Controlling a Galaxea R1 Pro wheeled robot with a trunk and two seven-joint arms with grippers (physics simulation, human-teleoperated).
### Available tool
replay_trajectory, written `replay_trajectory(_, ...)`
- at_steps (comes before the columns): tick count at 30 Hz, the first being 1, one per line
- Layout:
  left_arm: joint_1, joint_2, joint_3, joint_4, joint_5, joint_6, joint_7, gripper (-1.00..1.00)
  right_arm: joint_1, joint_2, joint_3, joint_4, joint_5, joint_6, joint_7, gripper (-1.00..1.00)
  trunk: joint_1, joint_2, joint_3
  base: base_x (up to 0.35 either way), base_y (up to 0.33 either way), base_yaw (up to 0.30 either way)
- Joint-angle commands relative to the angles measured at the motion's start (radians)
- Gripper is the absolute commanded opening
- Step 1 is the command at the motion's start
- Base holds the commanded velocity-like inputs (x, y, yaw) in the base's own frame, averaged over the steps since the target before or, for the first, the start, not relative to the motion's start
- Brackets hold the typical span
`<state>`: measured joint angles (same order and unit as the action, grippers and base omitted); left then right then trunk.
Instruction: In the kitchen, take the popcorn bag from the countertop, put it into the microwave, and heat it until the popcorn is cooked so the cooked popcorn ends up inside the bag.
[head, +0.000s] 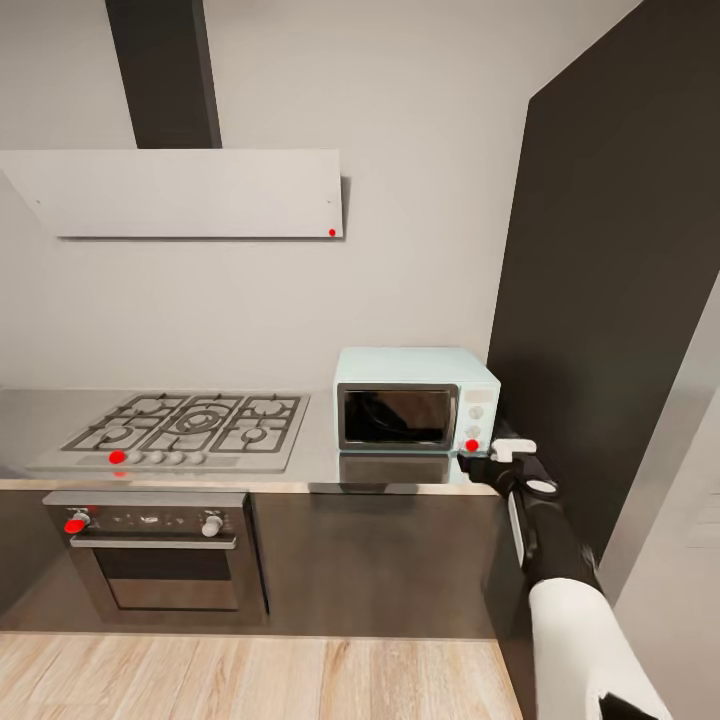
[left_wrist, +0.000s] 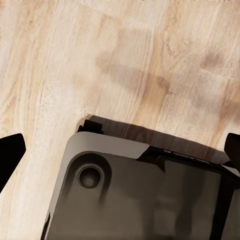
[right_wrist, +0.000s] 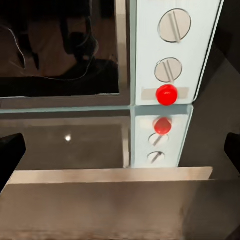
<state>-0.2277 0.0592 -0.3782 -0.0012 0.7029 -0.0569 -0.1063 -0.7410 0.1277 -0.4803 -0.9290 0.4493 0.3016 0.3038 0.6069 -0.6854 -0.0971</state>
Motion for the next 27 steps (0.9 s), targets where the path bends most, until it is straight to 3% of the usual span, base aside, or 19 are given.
replay_trajectory(1,-0.001,0.0,-0.008,0.001,0.01,-0.003,-0.004,1.0,-0.001,0.0,-0.005,0.01,0.01,0.001,0.01,1.0,0.0,-0.002,-0.002,0.0,0.0,0.0)
replay_trajectory(5,-0.001,-0.001,-0.008,0.001,0.01,-0.003,-0.004,1.0,-0.001,-0.023,-0.005,0.03,0.011,-0.015,0.012,1.0,0.0,-0.002,-0.002,0.0,0.0,0.0)
replay_trajectory(7,-0.001,-0.001,-0.008,0.001,0.01,-0.003,-0.004,1.0,-0.001,-0.056,-0.005,0.031,0.009,-0.016,0.016,1.0,0.0,-0.002,-0.002,0.0,0.0,0.0)
replay_trajectory(10,-0.001,-0.001,-0.008,0.001,0.01,-0.003,-0.004,1.0,-0.001,-0.079,-0.004,0.034,0.01,-0.016,0.033,1.0,0.0,-0.002,-0.002,0.009,-0.124,0.0)
replay_trajectory(16,-0.001,0.0,-0.008,0.001,0.011,-0.003,-0.004,1.0,-0.001,-0.085,-0.004,0.035,0.012,-0.016,0.041,1.0,0.0,-0.002,-0.002,0.05,-0.165,0.0)
replay_trajectory(27,-0.001,0.001,-0.007,0.001,0.012,-0.004,-0.004,1.0,-0.001,-0.068,0.0,0.108,0.01,-0.016,0.025,1.0,0.0,-0.002,-0.002,0.003,-0.007,0.0)
